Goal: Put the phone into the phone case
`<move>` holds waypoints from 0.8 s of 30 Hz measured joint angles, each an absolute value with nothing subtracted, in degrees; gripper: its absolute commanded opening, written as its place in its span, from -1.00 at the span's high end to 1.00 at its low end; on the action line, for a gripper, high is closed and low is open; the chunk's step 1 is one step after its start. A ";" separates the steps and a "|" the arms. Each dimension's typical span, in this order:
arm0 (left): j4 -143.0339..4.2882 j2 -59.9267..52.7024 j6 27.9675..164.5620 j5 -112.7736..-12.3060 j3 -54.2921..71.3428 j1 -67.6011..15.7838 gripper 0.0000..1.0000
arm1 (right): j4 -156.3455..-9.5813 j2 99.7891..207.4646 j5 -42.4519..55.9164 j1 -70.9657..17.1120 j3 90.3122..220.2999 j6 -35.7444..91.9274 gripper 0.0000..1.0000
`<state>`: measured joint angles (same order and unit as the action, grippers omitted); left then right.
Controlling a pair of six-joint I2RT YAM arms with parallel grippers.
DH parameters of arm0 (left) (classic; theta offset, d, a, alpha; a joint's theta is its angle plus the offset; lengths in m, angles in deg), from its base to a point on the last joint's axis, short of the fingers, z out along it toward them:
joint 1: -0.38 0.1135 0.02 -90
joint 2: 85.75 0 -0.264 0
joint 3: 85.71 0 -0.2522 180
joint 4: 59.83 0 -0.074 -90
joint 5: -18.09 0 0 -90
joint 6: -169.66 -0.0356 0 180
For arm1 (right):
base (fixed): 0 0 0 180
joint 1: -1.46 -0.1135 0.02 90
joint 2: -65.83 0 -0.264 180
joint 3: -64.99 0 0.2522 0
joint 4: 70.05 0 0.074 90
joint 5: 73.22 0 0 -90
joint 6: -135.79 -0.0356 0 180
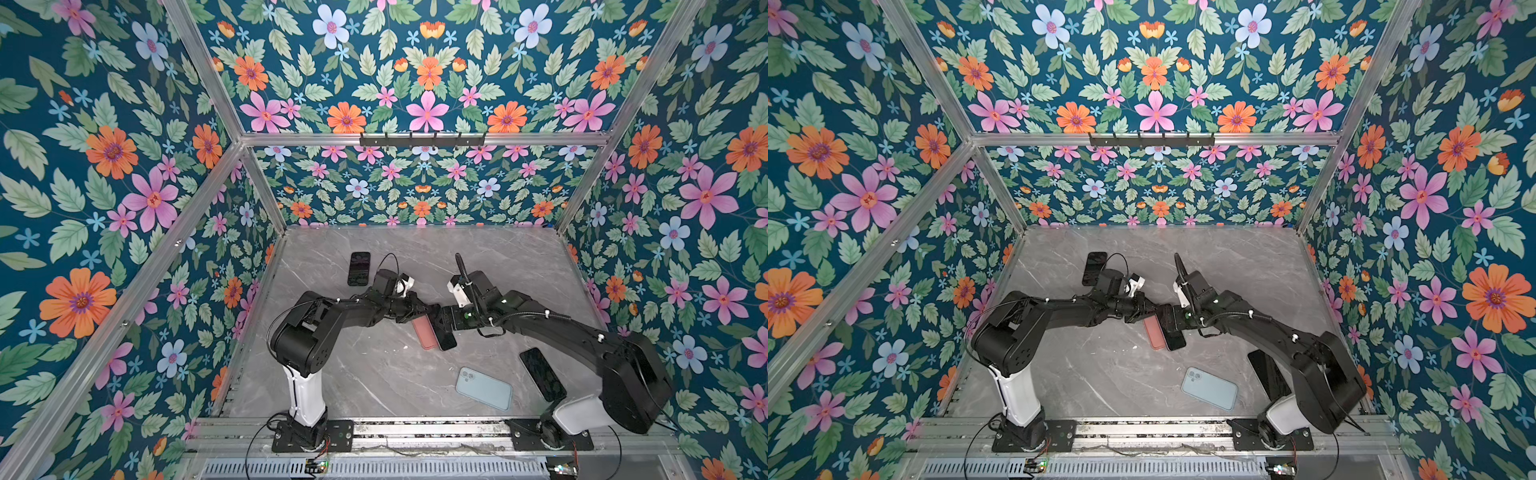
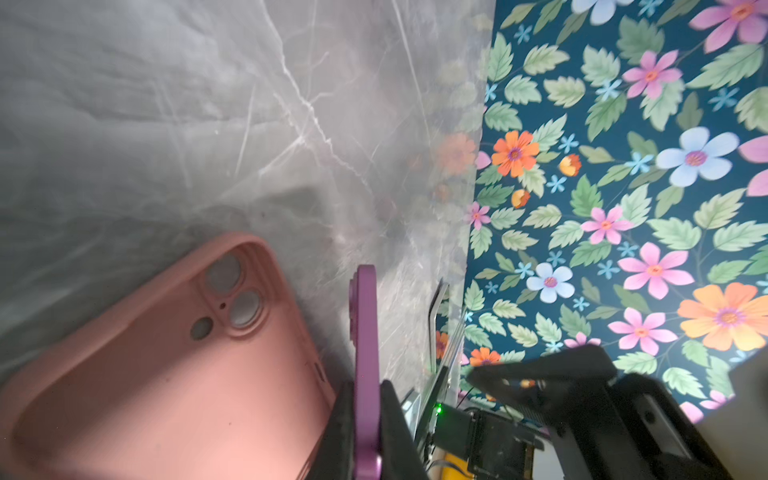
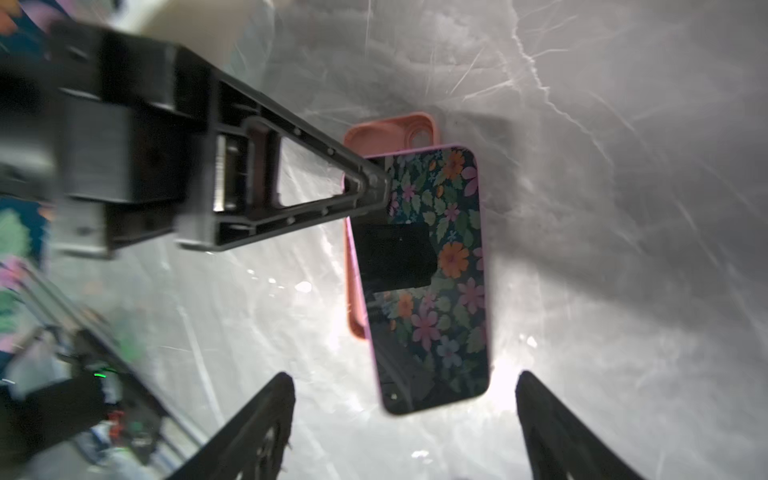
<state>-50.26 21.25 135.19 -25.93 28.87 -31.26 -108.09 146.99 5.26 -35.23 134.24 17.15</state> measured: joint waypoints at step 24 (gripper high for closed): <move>-9.58 25.42 167.64 -34.83 34.79 -33.16 1.00 | -57.99 123.04 4.40 -23.71 95.97 -37.58 -0.31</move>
<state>-9.58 25.42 167.64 -34.83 34.79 -33.16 -57.99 123.04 4.40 -23.71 95.97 -37.58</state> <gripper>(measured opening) 0.120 0.666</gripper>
